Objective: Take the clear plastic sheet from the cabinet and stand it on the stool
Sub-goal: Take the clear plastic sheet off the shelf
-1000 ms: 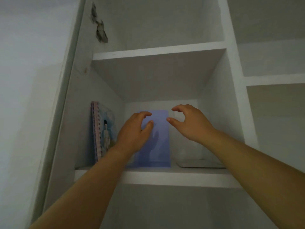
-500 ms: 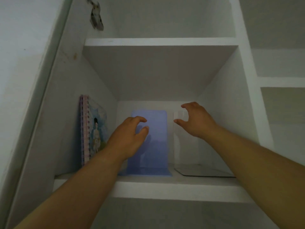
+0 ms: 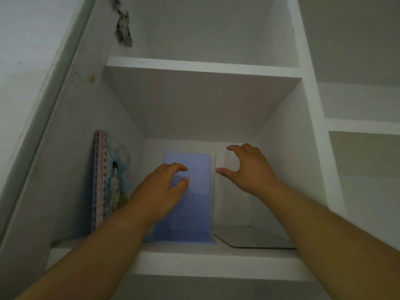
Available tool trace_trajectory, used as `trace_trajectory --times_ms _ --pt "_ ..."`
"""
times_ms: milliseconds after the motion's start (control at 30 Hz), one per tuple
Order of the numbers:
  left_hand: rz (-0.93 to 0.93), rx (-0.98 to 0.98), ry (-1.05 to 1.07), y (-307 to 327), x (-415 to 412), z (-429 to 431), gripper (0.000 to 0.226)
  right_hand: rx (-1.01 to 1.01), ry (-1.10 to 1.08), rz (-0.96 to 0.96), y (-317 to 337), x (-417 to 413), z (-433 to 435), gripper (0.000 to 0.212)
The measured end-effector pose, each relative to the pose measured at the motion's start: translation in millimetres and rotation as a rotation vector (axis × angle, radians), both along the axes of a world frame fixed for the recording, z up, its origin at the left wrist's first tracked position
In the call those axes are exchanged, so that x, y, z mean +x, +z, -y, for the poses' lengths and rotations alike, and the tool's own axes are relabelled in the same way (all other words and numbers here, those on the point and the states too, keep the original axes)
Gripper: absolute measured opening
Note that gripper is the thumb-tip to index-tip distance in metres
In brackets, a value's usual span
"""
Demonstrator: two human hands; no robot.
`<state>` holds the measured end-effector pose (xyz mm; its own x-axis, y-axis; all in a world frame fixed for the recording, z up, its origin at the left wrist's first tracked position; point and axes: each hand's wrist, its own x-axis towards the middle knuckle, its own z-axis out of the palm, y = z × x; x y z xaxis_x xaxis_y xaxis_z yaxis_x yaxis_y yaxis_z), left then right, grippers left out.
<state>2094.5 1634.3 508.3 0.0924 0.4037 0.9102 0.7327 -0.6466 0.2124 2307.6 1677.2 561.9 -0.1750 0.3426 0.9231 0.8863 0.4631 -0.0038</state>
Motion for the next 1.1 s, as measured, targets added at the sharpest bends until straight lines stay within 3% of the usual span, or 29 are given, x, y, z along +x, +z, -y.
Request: trace_trajectory --times_ms 667,867,1100 --pt "0.066 -0.081 -0.076 -6 2 4 0.025 -0.013 0.038 -0.075 -5 -6 18 0.072" --pt "0.105 -0.099 -0.116 -6 3 7 0.021 -0.003 0.036 -0.048 -1 -4 30 0.063" --pt "0.209 -0.105 -0.214 0 8 17 0.028 0.034 0.049 0.056 -1 4 47 0.072"
